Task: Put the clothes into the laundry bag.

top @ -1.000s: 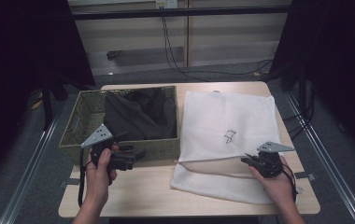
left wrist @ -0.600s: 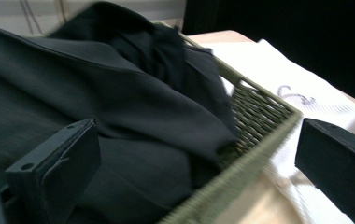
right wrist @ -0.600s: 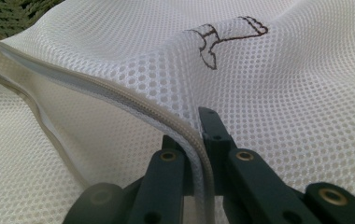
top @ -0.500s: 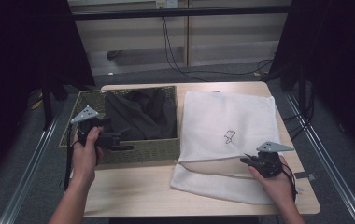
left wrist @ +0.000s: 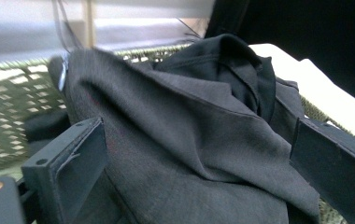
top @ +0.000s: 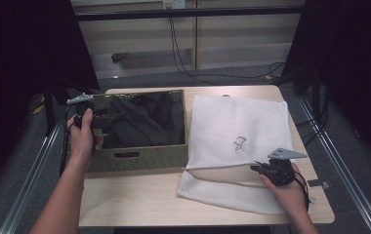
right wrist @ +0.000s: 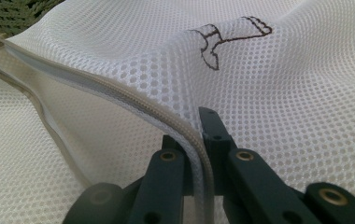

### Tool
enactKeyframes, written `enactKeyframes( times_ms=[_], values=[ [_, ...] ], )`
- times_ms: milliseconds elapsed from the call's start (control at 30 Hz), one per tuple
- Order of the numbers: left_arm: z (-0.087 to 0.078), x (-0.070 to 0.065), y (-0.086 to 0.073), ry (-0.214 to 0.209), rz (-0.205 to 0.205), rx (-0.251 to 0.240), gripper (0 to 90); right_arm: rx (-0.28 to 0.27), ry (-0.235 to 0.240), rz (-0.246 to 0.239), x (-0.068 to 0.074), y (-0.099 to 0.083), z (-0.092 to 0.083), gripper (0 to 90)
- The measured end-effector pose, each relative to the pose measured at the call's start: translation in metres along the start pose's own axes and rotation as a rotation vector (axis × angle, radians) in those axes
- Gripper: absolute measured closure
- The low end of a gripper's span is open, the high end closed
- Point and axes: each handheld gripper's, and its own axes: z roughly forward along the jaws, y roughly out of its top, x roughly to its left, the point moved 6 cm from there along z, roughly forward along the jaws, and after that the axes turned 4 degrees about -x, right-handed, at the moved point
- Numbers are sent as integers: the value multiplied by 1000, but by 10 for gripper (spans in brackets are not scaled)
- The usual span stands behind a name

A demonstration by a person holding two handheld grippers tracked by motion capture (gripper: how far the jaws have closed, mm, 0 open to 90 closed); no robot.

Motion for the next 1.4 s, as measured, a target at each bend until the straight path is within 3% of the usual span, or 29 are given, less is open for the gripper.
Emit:
enactKeyframes(
  times_ms=[167, 200, 233, 267, 333, 433, 467, 500, 567, 600, 633, 667, 733, 767, 800, 833, 867, 900, 933, 967, 1000, 1033, 1100, 1133, 1167, 1233, 1267, 1333, 1400],
  values=[
    [11, 20, -3, 76, -2, 44, 29, 9, 2, -2, 0, -1, 1, 878],
    [16, 25, -4, 87, -38, 60, 27, 10, 3, -4, 0, -1, 2, 877],
    [16, 25, -4, 87, -38, 60, 26, 10, 3, -4, 0, -1, 2, 877],
    [23, 33, -8, 57, -49, 121, 20, 13, 0, -4, 1, -1, 3, 876],
    [26, 37, -10, 67, -22, 150, 0, 15, 0, -5, 1, -1, 3, 877],
    [35, 43, -14, 77, -20, 189, 0, 21, -11, -19, 1, -2, 3, 874],
    [42, 44, -16, 67, -49, 212, 0, 20, -7, -16, 2, -1, 3, 874],
    [42, 44, -16, 67, -49, 212, 0, 20, -7, -16, 2, -1, 3, 874],
    [51, 41, -21, 27, -111, 240, 0, 25, -5, -20, 2, -2, 4, 874],
    [55, 40, -26, 11, -133, 281, 1, 28, -5, -18, 2, -3, 4, 874],
    [61, 37, -33, 8, -128, 343, 1, 28, -5, -18, 2, -3, 4, 874],
    [64, 35, -37, 12, -77, 404, 9, 29, -5, -19, 2, -3, 4, 874],
    [69, 28, -39, 0, -42, 448, 16, 37, -14, -35, 3, -3, 5, 873],
    [71, 25, -36, -15, -51, 431, 18, 42, -18, -50, 4, -3, 6, 871],
    [74, 14, -30, -70, -93, 368, 20, 48, -19, -59, 5, -3, 7, 870],
    [74, 14, -30, -70, -93, 368, 30, 48, -19, -59, 5, -3, 7, 870],
    [75, 12, -28, -46, -46, 352, 30, 52, -18, -55, 5, -4, 8, 870],
    [75, 12, -29, 6, 5, 377, 149, 51, -14, -60, 6, -4, 10, 870],
    [73, 11, -29, 24, 42, 393, 353, 58, -13, -60, 6, -4, 12, 870],
    [73, 11, -29, 24, 42, 393, 503, 58, -13, -60, 6, -4, 12, 870],
    [72, 7, -25, 7, 17, 365, 503, 59, -12, -60, 6, -4, 12, 870],
    [69, 5, -22, -18, 5, 355, 635, 56, -11, -60, 6, -4, 12, 870],
    [63, -6, -8, -120, -10, 284, 743, 53, -8, -61, 7, -3, 11, 869],
    [62, -12, -3, -154, 18, 255, 752, 49, -9, -59, 7, -3, 11, 868],
    [62, -29, 4, -249, 59, 215, 753, 46, -6, -54, 6, -3, 11, 868],
    [65, -36, 4, -272, 84, 219, 749, 46, -7, -51, 6, -3, 11, 868],
    [71, -42, 2, -268, 113, 248, 734, 45, -10, -48, 6, -3, 11, 868],
    [83, -46, -4, -232, 128, 292, 635, 50, -8, -61, 7, -3, 12, 867],
    [96, -48, -10, -199, 133, 309, 380, 52, -8, -58, 7, -3, 12, 866]
  ],
)
